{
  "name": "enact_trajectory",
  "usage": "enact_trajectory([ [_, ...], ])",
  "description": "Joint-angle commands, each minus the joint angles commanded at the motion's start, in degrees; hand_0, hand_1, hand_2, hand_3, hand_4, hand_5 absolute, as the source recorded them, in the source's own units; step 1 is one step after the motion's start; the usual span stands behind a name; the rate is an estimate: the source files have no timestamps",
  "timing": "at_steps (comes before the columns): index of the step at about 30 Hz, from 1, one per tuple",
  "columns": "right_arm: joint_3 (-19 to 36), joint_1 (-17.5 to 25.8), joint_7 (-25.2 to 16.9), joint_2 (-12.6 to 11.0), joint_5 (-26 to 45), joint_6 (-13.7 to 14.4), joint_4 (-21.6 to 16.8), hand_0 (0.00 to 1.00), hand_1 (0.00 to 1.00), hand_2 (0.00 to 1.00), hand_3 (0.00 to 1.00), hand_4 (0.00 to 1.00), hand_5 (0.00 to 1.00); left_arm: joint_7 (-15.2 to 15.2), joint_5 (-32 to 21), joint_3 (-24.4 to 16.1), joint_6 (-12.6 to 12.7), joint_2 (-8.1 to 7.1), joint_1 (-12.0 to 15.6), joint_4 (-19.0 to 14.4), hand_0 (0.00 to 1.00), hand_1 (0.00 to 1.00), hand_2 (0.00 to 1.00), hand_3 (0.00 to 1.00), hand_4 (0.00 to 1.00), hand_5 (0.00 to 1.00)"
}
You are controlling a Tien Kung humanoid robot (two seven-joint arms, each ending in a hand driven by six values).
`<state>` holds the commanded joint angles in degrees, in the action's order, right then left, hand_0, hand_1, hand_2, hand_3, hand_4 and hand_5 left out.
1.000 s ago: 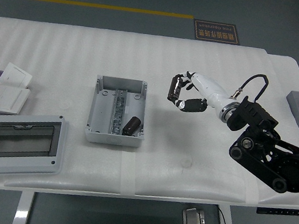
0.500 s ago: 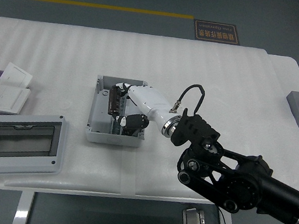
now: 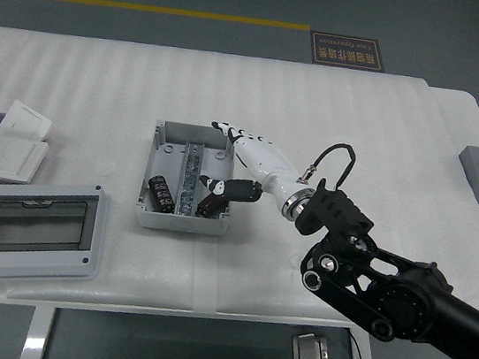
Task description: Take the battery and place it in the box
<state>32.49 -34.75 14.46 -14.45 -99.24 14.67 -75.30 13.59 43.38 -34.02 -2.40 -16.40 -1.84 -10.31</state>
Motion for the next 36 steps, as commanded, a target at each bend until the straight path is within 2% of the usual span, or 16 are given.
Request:
enact_trajectory([
  [8, 13.12, 8.02, -1.73, -8.69, 1.58, 0.75, -1.18, 0.951, 0.911, 0.998, 0.998, 0.775, 0.445, -0.1, 0.49, -0.12, 0.03, -0.16, 0.35, 0.0, 0.633, 0.643, 0.51, 0.568, 0.622, 0.418],
  [10, 16.59, 10.36, -2.27, -10.52, 2.34, 0.78, -1.34, 0.936, 0.892, 0.966, 0.998, 0.77, 0.449, -0.27, 0.35, 0.07, 0.06, -0.36, 0.24, 0.0, 0.633, 0.642, 0.51, 0.566, 0.622, 0.416],
  [15, 25.06, 15.89, -3.62, -13.3, 4.35, 0.92, -1.95, 0.928, 0.884, 0.957, 0.998, 0.765, 0.443, -0.79, -0.58, 1.01, 0.19, -0.56, 0.15, 0.0, 0.632, 0.642, 0.51, 0.567, 0.623, 0.415],
  [20, 32.0, 19.2, -4.53, -14.05, 5.41, 1.06, -2.27, 0.928, 0.884, 0.957, 0.998, 0.765, 0.443, -1.02, -1.26, 1.35, 0.29, -0.05, 0.51, 0.0, 0.632, 0.642, 0.51, 0.567, 0.623, 0.415],
  [24, 36.46, 20.09, -4.38, -14.22, 3.86, 0.91, -2.61, 0.924, 0.876, 0.945, 0.998, 0.764, 0.441, -0.75, -0.38, 1.66, 0.18, 0.41, 0.68, 0.0, 0.633, 0.642, 0.51, 0.567, 0.623, 0.415],
  [30, 38.03, 19.48, -3.33, -14.04, -0.94, 0.23, -4.18, 0.909, 0.868, 0.936, 0.998, 0.76, 0.445, -0.44, 0.56, 0.87, 0.24, 0.23, 1.11, 0.0, 0.631, 0.642, 0.51, 0.567, 0.624, 0.413],
  [36, 38.79, 20.04, -3.14, -14.21, -1.38, 0.02, -4.88, 0.907, 0.861, 0.933, 0.998, 0.758, 0.449, -0.82, -0.6, 1.66, 0.32, 0.4, 0.89, 0.0, 0.632, 0.642, 0.51, 0.567, 0.624, 0.411],
])
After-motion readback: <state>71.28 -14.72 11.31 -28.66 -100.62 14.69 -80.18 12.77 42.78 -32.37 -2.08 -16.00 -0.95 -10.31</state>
